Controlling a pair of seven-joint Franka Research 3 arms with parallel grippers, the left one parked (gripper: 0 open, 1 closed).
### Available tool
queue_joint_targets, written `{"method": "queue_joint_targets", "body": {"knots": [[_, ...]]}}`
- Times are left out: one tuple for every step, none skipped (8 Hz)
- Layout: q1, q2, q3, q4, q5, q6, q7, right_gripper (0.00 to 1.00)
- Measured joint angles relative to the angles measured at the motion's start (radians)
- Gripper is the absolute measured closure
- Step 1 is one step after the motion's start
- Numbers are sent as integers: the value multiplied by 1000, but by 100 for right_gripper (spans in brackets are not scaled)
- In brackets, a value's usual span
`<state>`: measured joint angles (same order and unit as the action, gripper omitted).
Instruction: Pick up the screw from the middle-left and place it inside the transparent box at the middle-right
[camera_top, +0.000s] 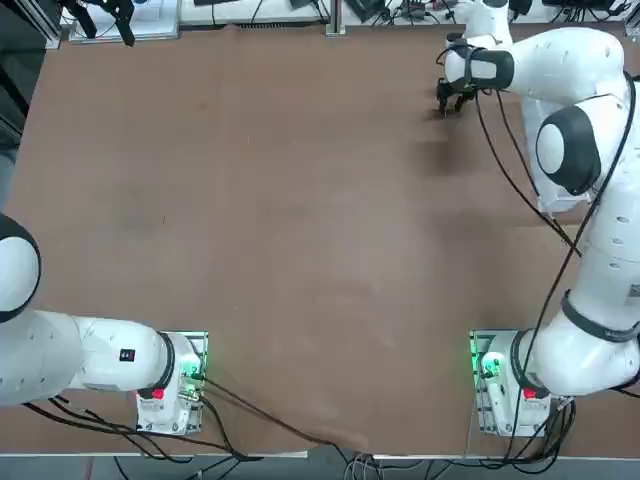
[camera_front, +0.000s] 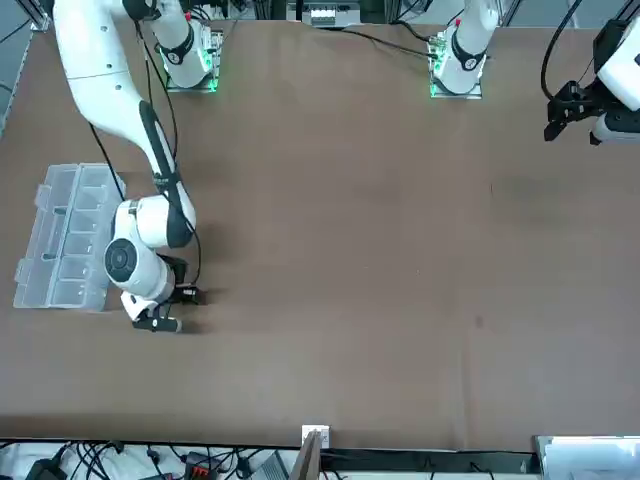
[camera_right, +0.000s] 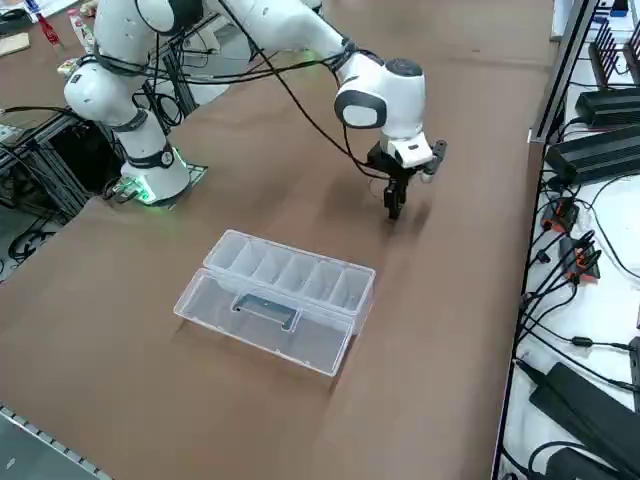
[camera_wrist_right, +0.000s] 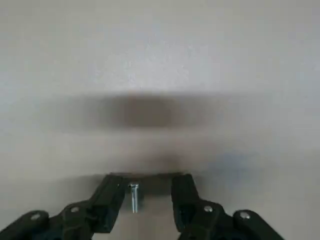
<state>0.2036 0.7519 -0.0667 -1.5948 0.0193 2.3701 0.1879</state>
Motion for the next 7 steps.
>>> {"method": "queue_joint_targets", "body": {"knots": [[0, 3, 0, 0, 0, 9, 0, 39], [0, 3, 0, 0, 0, 14, 0, 41], [1, 3, 1, 0, 0, 14, 1, 41], [4, 3, 1, 0, 0, 14, 1, 43], [6, 4, 1, -1, 0, 14, 1, 43], [7, 4, 1, -3, 0, 14, 1, 42], [7, 4, 1, -4, 0, 14, 1, 43]]}}
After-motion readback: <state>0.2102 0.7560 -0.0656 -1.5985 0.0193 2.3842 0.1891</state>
